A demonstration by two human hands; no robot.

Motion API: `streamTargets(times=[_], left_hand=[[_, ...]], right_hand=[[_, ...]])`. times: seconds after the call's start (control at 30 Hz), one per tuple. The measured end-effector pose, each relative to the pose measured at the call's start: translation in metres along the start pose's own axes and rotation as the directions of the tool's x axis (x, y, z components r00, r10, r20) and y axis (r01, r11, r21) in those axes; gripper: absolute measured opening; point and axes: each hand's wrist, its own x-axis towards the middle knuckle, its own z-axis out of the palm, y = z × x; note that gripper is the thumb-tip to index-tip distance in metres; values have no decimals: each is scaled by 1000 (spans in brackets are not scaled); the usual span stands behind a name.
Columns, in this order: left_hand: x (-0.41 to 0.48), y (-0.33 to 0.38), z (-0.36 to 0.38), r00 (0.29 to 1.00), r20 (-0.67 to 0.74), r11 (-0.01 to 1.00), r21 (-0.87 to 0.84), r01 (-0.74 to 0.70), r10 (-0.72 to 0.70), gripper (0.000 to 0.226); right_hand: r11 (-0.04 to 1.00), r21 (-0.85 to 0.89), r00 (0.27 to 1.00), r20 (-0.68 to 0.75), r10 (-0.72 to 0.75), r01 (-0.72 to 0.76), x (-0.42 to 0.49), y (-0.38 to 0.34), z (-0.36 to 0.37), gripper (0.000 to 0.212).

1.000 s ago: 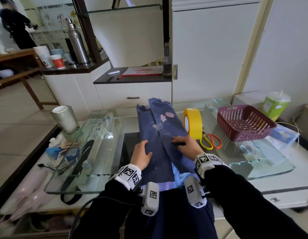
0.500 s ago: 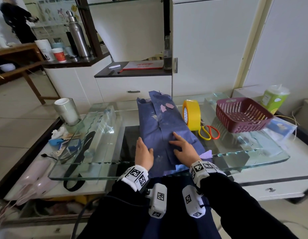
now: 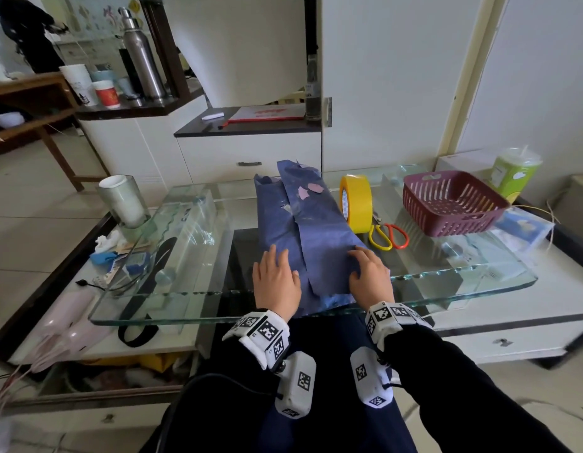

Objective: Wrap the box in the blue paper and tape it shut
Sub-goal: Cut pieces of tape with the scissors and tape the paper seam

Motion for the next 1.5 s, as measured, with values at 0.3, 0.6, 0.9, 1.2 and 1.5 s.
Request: streamTargets(times=[0.3, 0.6, 0.9, 1.2, 1.5], left_hand=[[-3, 4, -2, 992, 112, 982, -182, -43, 64, 63], [3, -11, 3, 998, 25, 955, -291, -54, 65, 43], [-1, -26, 4, 998, 36, 991, -124, -46, 51, 43], [-6, -37, -6, 1000, 16, 994, -105, -25, 27, 42], [-17, -32, -7, 997, 48, 998, 0, -63, 63, 41]], right_hand=[[989, -33, 985, 92, 148, -146, 3, -16, 11, 49], [984, 62, 983, 95, 159, -166, 10, -20, 13, 45], [928, 260, 964, 62, 259, -266, -2, -18, 20, 32], [972, 187, 989, 0, 145, -143, -10, -22, 24, 9], [982, 143, 992, 17, 126, -127, -18, -18, 30, 18]])
